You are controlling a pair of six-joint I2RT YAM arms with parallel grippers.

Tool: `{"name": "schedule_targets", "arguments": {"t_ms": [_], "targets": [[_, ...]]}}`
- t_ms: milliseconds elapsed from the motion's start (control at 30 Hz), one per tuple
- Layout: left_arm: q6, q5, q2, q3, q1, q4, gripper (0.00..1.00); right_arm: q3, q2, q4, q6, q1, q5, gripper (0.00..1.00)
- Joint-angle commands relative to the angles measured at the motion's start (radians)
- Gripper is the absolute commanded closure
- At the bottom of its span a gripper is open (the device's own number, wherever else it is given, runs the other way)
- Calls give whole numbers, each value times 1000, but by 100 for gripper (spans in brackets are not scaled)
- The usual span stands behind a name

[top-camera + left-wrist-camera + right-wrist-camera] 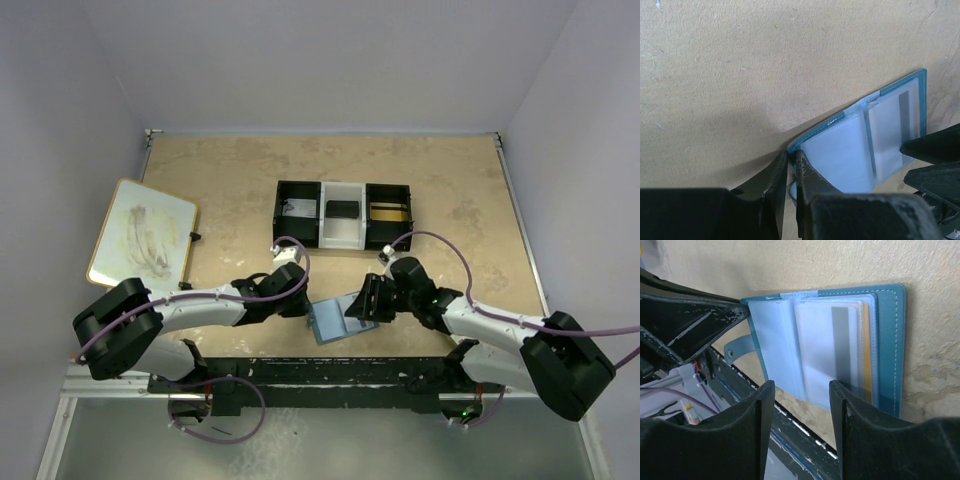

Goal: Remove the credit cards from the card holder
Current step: Adjust the card holder at the center of the board.

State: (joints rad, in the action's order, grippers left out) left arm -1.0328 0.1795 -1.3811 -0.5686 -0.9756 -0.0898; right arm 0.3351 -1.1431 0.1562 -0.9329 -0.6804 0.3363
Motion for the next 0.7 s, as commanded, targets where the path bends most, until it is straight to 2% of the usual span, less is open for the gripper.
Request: {"name": "schedule_targets", "arguments": {"t_ms": [0, 100, 367, 467, 667], "targets": [[5, -2, 7, -34, -5, 38, 92, -22, 42, 75, -54, -4, 46, 50], [5, 1, 8, -34, -5, 35, 95, -5, 65, 6, -56, -5, 6, 50], [8, 4, 8, -35, -5, 30, 100, 101, 166, -348, -14, -4, -208, 48], [9, 4, 7, -38, -4, 30, 100, 101, 169, -363, 2, -4, -184, 48], [14, 5, 2, -48, -5, 15, 100, 61, 101, -245, 19, -4, -113, 48]]}}
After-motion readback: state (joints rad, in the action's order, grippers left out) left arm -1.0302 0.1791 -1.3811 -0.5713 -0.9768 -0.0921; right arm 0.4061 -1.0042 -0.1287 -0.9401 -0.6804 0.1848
